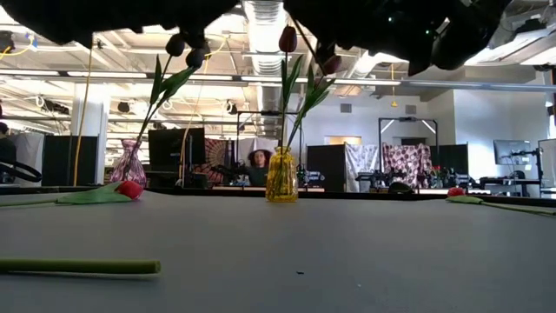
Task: Sort flowers into vase by color
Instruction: Put the black flower into the purple vase, then put the top left red flower into the red vase
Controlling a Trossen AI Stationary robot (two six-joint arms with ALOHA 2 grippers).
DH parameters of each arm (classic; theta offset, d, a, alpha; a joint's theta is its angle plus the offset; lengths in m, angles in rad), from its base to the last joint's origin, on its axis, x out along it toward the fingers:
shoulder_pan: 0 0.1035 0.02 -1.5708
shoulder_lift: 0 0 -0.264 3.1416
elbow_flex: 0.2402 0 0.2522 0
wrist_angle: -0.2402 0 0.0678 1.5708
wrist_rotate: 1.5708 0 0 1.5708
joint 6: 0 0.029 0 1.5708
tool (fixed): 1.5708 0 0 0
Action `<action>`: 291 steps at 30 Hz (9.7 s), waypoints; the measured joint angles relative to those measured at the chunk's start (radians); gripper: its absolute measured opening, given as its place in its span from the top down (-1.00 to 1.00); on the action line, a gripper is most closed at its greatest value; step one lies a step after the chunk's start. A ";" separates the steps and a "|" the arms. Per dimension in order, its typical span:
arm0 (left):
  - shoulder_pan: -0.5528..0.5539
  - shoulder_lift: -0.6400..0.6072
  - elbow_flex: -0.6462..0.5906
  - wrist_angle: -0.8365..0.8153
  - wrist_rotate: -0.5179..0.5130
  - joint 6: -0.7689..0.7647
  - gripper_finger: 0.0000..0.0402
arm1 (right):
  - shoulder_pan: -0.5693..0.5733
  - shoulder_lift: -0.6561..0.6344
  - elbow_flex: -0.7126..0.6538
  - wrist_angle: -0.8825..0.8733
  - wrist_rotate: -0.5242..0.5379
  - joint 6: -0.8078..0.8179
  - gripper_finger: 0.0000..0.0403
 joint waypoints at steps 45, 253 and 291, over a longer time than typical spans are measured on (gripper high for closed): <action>0.023 0.137 0.169 0.040 -0.093 0.129 0.18 | -0.019 0.006 0.003 -0.015 0.091 -0.072 0.90; 0.382 -0.547 0.294 -1.865 -0.425 -0.570 0.22 | -0.051 -0.001 0.003 -0.076 0.080 -0.079 -0.27; 0.327 -0.501 0.363 -2.050 0.354 -0.419 0.22 | -0.051 -0.001 0.003 -0.107 0.080 -0.098 -0.27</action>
